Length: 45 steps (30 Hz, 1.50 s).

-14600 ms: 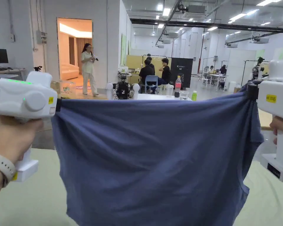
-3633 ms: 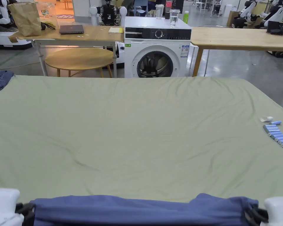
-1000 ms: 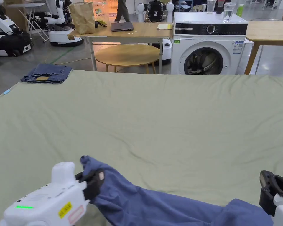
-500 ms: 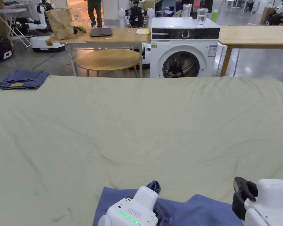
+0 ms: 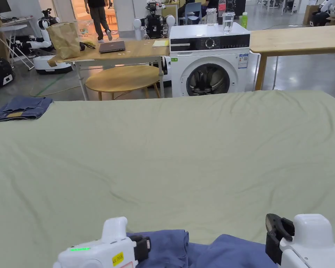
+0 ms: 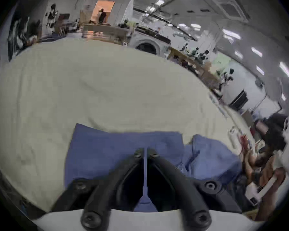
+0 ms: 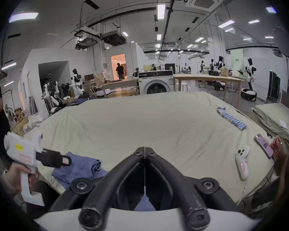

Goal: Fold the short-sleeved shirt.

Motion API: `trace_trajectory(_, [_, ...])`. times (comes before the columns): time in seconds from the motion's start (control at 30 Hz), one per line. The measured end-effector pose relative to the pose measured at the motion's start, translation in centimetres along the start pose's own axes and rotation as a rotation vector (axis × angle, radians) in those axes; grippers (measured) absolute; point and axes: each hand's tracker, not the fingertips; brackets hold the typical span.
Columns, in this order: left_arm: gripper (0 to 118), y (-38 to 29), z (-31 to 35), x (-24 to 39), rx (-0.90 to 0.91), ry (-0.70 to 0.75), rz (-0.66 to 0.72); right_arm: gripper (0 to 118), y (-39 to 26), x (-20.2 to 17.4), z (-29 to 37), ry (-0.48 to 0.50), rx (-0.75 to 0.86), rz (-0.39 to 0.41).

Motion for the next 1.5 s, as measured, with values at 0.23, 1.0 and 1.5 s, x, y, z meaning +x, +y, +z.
trace_trajectory(0.23, [0,-2.4,-4.6,6.1,-0.162,-0.225,-0.102,0,-0.6,-0.1,-0.1,-0.004,-0.019,-0.018])
trace_trajectory(1.0, [117,-5.9,0.8,-15.6,-0.016,-0.344,0.593,0,-0.3,-7.0,-1.8,0.04,-0.052,0.067])
trace_trajectory(1.5, [11,-3.7,0.3,-13.3,0.13,-0.354,0.614,0,0.1,-6.4,-1.2,0.0,-0.06,0.094])
